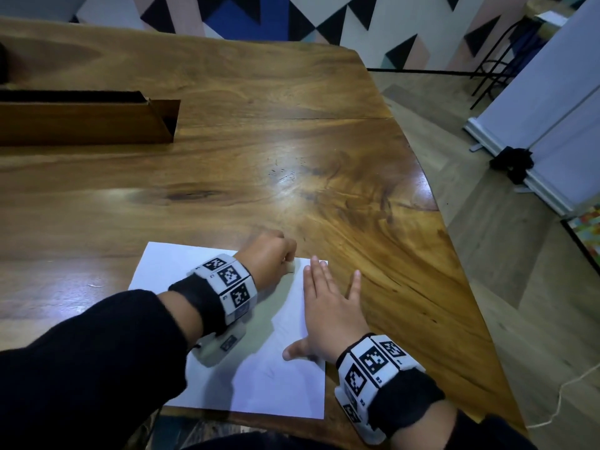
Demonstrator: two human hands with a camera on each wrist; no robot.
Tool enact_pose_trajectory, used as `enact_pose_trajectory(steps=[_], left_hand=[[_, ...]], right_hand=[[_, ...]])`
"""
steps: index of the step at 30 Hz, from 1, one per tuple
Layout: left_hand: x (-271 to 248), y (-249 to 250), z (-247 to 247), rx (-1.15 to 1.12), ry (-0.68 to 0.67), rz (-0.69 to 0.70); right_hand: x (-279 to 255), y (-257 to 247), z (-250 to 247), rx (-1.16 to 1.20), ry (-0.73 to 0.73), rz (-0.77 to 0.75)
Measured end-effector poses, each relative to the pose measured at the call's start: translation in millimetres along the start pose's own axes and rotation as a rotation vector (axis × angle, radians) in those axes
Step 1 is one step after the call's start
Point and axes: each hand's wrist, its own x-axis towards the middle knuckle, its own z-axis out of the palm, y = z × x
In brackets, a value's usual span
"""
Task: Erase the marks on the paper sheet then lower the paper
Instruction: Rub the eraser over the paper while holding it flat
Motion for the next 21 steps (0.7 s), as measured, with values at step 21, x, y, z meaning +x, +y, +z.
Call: enact_pose_trajectory(steps=[21], left_hand=[[-5, 5, 6, -0.019, -0.040, -0.002]], right_hand=[[1, 3, 3, 0.064, 0.004, -0.018]])
